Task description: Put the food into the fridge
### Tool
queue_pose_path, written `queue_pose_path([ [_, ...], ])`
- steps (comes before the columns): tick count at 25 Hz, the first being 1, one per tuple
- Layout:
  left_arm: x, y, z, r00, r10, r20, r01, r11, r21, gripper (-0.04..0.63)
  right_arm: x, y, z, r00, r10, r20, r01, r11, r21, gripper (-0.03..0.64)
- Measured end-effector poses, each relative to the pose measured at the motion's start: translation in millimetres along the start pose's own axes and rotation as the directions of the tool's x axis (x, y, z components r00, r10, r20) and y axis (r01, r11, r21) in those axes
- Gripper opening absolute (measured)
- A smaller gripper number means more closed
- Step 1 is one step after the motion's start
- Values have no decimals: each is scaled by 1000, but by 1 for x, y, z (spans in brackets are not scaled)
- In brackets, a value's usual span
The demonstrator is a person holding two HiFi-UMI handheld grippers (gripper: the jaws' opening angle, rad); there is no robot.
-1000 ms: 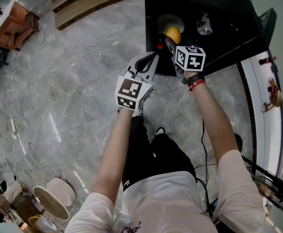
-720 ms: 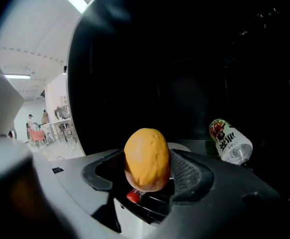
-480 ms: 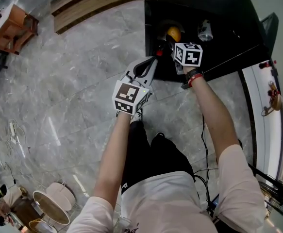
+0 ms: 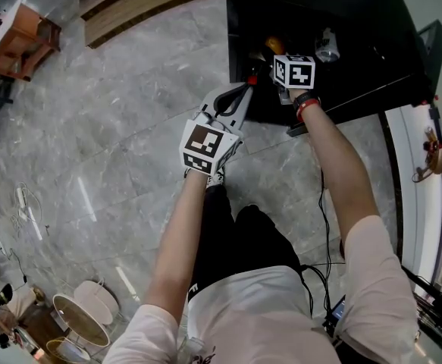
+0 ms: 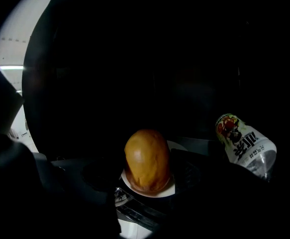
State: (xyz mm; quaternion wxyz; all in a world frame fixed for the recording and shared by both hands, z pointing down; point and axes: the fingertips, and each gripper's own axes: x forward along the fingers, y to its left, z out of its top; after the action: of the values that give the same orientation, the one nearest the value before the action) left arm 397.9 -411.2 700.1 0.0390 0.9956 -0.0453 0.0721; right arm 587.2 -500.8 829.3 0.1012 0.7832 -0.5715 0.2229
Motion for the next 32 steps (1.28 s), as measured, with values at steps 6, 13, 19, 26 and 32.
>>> queue_pose_path([
  [6,6,1,-7,1000,-5,-22,5,1000,7,18,15,-8,-2,1000,-7,-13,7,1000,-14,307],
  [13,6,2,-9,1000,3,-30,-3,1000,16,18,23,-8,-3,1000,-10,-22,10,1000,-17,309],
  [19,1,7,-12,999,22,-38,-22,1000,0,18,23,-7,-5,999,-12,-31,12,1000,7,368],
  [26,-3,5,-17,995,44,-86,-47,999,-26,18,5,-11,2,999,-27,-29,28,999,23,377],
  [32,-8,-5,-8,994,42,-101,-45,998,-34,18,-24,-13,6,999,-20,-30,21,999,40,376],
])
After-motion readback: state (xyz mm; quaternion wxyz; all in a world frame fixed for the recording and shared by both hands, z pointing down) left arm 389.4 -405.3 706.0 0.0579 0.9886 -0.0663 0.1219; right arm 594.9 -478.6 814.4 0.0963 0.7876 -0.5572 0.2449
